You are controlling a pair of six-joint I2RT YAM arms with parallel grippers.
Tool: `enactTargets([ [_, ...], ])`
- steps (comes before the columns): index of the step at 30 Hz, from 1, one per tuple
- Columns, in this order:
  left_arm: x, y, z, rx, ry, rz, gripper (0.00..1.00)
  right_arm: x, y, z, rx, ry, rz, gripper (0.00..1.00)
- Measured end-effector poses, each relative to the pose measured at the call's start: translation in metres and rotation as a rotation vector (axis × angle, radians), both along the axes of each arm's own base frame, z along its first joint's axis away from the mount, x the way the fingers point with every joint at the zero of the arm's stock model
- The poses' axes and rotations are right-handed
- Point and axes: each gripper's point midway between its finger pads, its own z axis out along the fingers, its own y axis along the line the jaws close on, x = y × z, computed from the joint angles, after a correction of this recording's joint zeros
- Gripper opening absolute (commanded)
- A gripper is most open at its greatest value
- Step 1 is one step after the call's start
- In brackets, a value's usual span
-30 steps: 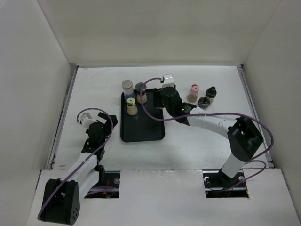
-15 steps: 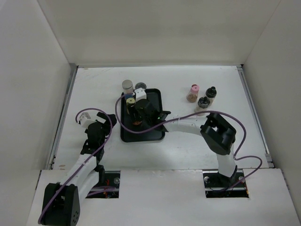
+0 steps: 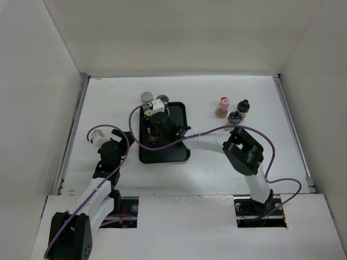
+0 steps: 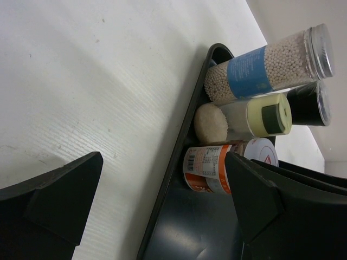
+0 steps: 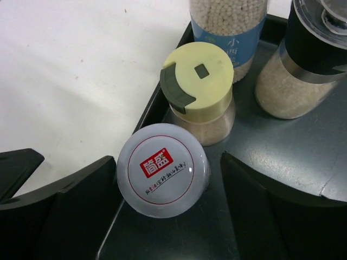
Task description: Organize the condiment bottles
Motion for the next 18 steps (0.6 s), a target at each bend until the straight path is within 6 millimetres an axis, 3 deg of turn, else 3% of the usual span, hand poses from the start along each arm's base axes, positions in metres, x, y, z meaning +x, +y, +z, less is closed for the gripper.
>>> enactTargets([
  [3,0.0,0.0,-0.001,0.001,0.004,0.0,1.0,-0.005,-0.003,0.003,0.002,-0.001,0.005,0.95],
  [7,-0.001,0.0,-0.006,0.003,0.02,-0.001,1.0,-0.022,-0.027,0.018,0.003,-0.003,0.012,0.95],
  [9,-0.001,0.0,-0.007,0.003,0.025,-0.001,1.0,-0.028,-0.04,0.037,0.024,-0.021,0.011,0.88],
  [12,-0.001,0.0,-0.007,0.003,0.026,-0.001,1.0,-0.027,-0.063,0.07,0.07,-0.06,-0.009,0.59],
  [15,-0.001,0.0,-0.007,0.003,0.025,-0.001,1.0,0.004,-0.109,0.099,0.119,-0.102,-0.117,0.42],
  [18,-0.001,0.0,-0.007,0.003,0.025,-0.001,1.0,0.055,-0.181,0.106,0.107,-0.136,-0.324,0.41],
])
